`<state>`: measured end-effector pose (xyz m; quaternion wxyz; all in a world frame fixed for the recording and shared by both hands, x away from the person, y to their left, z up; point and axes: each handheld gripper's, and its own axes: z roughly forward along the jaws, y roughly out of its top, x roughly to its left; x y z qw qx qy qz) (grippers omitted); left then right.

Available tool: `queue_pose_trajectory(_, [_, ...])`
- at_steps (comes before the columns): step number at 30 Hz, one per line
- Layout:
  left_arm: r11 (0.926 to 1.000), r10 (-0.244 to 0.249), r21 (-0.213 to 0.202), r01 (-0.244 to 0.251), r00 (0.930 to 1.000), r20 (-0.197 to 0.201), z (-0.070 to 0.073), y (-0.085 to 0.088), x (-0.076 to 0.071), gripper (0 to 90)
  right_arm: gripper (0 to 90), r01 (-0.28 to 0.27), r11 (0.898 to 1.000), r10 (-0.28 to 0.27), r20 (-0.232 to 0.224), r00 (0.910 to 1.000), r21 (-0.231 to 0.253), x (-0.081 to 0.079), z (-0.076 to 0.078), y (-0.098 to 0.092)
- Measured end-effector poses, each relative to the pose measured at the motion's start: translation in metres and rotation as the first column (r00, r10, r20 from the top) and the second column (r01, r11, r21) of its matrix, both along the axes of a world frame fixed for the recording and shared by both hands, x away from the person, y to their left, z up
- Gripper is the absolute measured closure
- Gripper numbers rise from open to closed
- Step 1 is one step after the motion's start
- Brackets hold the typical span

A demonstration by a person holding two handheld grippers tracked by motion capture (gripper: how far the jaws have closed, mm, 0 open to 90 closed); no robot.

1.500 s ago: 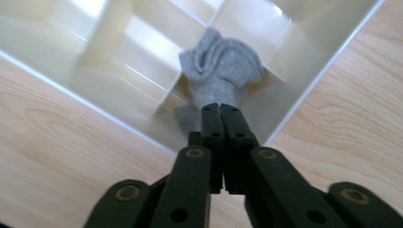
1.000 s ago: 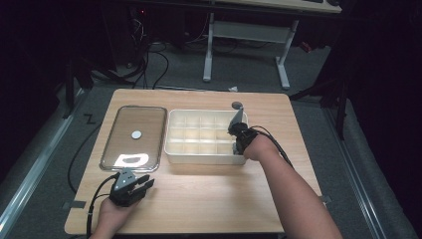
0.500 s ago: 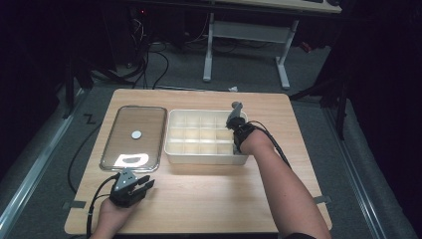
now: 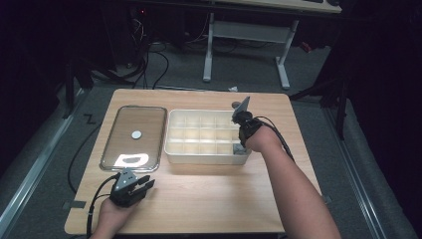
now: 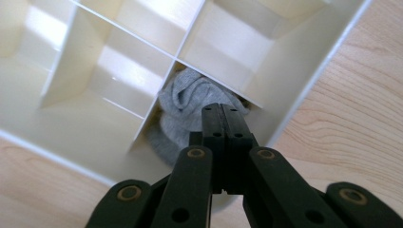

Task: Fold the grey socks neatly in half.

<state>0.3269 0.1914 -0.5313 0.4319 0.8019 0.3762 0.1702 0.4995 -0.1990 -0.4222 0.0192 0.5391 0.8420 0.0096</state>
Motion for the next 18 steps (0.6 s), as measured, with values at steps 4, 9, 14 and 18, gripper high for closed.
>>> queue_pose_trajectory(4, [1.0,0.002,-0.002,-0.002,1.0,0.001,0.0,0.0,0.0,71.1,87.2,0.0,1.0,0.0,0.009,1.0,0.007,-0.003,0.01,-0.003])
queue_pose_trajectory(9, [1.0,0.001,-0.001,-0.001,1.0,0.001,0.0,0.0,0.0,71.0,85.6,0.0,1.0,-0.001,0.014,0.9999,0.012,-0.006,0.016,-0.008])
queue_pose_trajectory(14, [1.0,0.002,-0.002,-0.002,1.0,0.001,0.0,0.0,0.0,71.0,84.4,0.003,1.0,-0.003,0.014,0.9999,0.014,-0.007,0.017,-0.011])
queue_pose_trajectory(18, [1.0,-0.003,0.003,0.003,1.0,-0.003,0.0,0.0,0.0,70.8,83.4,-0.001,1.0,0.001,0.014,0.9999,0.02,-0.008,0.018,-0.012])
